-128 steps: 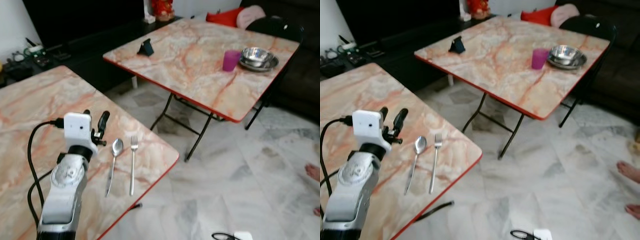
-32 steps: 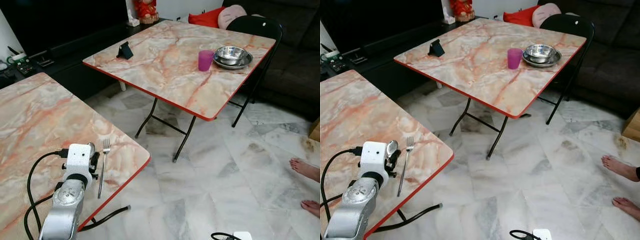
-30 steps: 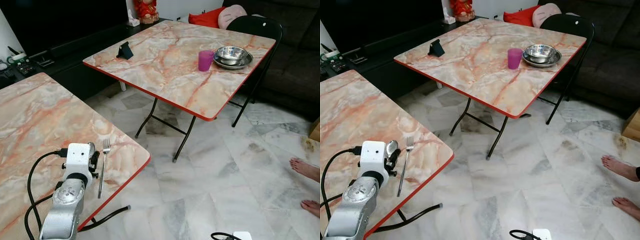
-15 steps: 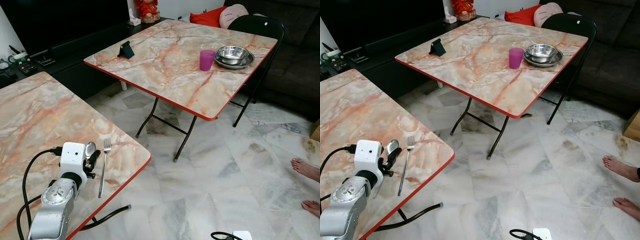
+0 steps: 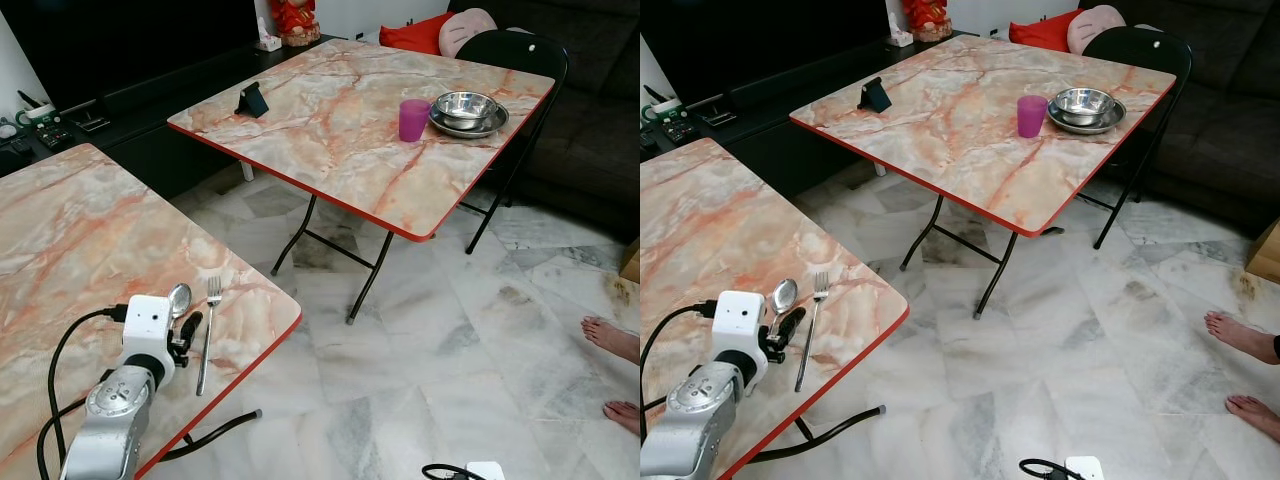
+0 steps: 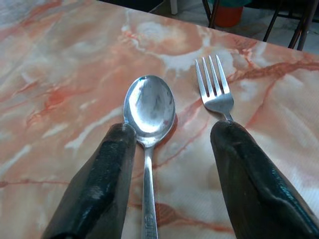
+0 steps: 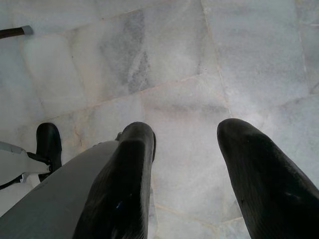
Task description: Setting the table
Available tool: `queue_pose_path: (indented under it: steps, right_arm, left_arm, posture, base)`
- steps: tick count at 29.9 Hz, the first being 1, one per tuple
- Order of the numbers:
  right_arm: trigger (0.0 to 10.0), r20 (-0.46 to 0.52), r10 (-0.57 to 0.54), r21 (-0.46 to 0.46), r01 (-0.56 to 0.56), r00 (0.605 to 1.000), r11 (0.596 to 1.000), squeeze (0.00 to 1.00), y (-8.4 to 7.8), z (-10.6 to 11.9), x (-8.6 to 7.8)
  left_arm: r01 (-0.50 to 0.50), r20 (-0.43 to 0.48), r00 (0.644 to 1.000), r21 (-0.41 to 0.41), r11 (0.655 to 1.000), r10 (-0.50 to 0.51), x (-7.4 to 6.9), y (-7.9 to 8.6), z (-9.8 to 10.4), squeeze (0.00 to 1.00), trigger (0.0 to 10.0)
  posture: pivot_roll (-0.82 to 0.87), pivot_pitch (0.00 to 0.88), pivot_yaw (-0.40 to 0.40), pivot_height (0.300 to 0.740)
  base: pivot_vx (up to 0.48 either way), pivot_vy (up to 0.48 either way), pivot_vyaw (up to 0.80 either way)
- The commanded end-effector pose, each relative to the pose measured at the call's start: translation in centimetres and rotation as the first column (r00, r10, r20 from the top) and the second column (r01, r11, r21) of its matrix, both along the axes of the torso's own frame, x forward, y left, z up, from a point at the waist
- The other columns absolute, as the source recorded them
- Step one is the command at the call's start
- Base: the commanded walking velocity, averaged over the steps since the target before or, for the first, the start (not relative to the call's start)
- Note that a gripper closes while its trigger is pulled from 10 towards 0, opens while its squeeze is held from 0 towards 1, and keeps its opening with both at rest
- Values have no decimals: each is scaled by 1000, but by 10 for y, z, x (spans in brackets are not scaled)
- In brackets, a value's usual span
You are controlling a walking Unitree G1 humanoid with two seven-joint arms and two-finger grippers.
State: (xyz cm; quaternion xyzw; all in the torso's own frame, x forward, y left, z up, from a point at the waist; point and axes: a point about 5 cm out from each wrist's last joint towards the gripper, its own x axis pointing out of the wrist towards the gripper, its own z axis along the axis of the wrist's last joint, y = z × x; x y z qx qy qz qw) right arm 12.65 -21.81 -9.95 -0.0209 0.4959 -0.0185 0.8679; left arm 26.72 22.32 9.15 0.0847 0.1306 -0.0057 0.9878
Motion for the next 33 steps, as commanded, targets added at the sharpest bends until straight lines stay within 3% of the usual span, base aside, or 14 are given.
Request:
queue_pose_path:
  steps: [1,14,24,29,33]
  right_arm:
    - [10000,-9,12,2,-12,1000,1000,0,1,-1,-1]
    - [10000,-10,18,3,-18,1000,1000,0,1,-1,-1]
    - [10000,-11,16,-1,-16,1000,1000,0,0,-1,-1]
    - [10000,-11,15,-2,-15,1000,1000,0,0,-1,-2]
    - [10000,-12,17,-3,-17,1000,1000,0,-1,-1,-2]
  left_arm:
    - [3,-3,1000,10,1000,-3,2,1,0,0,10000]
    - [45,-56,997,-3,999,-45,5,-1,-9,0,10000]
    - [17,-52,998,-52,998,-20,11,0,-9,0,10000]
    - [-55,-15,999,-184,981,53,13,7,-2,0,10000]
    - [-66,5,998,-197,978,69,13,11,3,0,10000]
  posture:
    - [25,0,29,732]
    - [18,0,31,732]
    - [12,0,29,732]
    - [9,0,27,732]
    - [11,0,26,732]
  base:
    - [0,0,0]
    - [0,0,0]
    - [0,0,0]
    - [0,0,0]
    - [0,0,0]
